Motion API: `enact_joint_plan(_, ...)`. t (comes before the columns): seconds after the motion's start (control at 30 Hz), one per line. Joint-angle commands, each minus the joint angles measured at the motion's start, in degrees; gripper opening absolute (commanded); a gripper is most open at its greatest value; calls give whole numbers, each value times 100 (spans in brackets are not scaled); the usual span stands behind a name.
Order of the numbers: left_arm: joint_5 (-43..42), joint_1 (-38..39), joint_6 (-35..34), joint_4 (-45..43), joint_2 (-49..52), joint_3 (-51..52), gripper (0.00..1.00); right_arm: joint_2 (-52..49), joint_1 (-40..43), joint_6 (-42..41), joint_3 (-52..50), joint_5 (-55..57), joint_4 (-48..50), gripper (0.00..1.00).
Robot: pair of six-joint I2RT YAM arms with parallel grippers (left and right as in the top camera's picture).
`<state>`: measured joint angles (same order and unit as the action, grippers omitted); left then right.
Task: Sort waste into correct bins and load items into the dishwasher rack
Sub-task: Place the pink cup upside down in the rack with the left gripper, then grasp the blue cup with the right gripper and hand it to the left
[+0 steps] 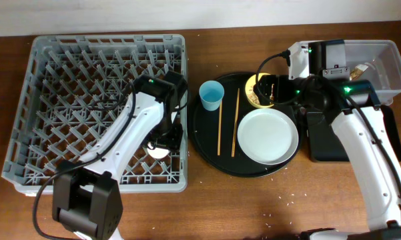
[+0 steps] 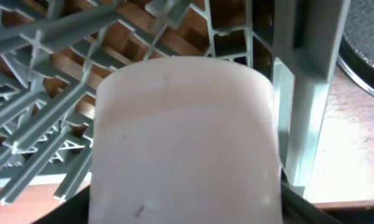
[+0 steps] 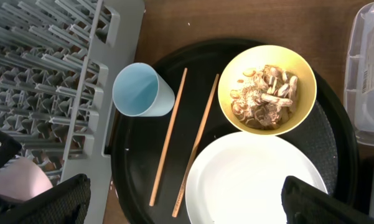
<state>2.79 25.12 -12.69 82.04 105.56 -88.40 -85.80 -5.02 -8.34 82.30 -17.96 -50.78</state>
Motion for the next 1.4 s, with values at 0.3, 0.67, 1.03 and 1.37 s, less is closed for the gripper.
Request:
enact_joint_plan(0.3,-42,33,-7,-433,44,-63,95,-83,15,61,20,66,-4,98)
enact_joint_plan(0.67,-107,33,-72,-3963,52,-352,93,-83,9,57,20,66,2,99)
enact_joint_plan(1.03,-105,-87,-422,-3438,227,-1412,93,-643,-702,-625,22,446,1145,82)
enact_joint_plan(1.37,-813,-1386,-568,-2944,227,-1397,93,-2304,-1268,-1344,22,380,2135,54)
